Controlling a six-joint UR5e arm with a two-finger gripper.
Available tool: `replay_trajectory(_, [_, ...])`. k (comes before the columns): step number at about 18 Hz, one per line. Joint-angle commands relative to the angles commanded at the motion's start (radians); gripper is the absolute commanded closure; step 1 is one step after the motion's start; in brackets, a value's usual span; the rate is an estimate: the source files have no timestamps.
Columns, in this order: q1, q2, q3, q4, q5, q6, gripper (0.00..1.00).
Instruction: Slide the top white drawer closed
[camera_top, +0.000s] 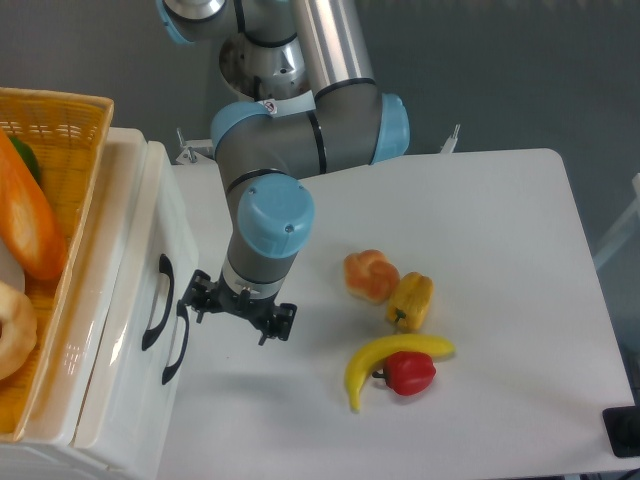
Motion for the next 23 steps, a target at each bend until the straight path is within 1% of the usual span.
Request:
replay_trajectory(3, [0.051, 0.002, 0.026, 0.000, 0.011, 0.035, 0.00])
replay_trajectory(4, [0.061, 0.005, 0.035, -0.002, 0.040, 0.078, 0.00])
replay_trajectory(6, [0.083, 0.020, 0.037, 0.000, 0.122, 0.185, 0.00])
replay_trajectory(7, [0.097, 0.026, 0.037, 0.000, 0.145, 0.225, 0.00])
replay_trajectory(11, [0.164, 0.047, 0.038, 0.002, 0.181, 0.366, 0.00])
replay_trajectory(13, [0.184, 0.083, 0.037, -0.006, 0.234, 0.437, 0.00])
replay_trajectory(15, [0.201, 0.106, 0.035, -0.008, 0.287, 0.547, 0.00])
replay_trajectory(18, [0.273, 0.146, 0.034, -0.006, 0.290, 0.652, 0.00])
replay_trajectory(21, [0.330, 0.153, 0.028, -0.009, 0.290, 0.774, 0.00])
replay_trajectory(23, [0.377, 0.184, 0.017, -0.009, 0.288, 0.851, 0.00])
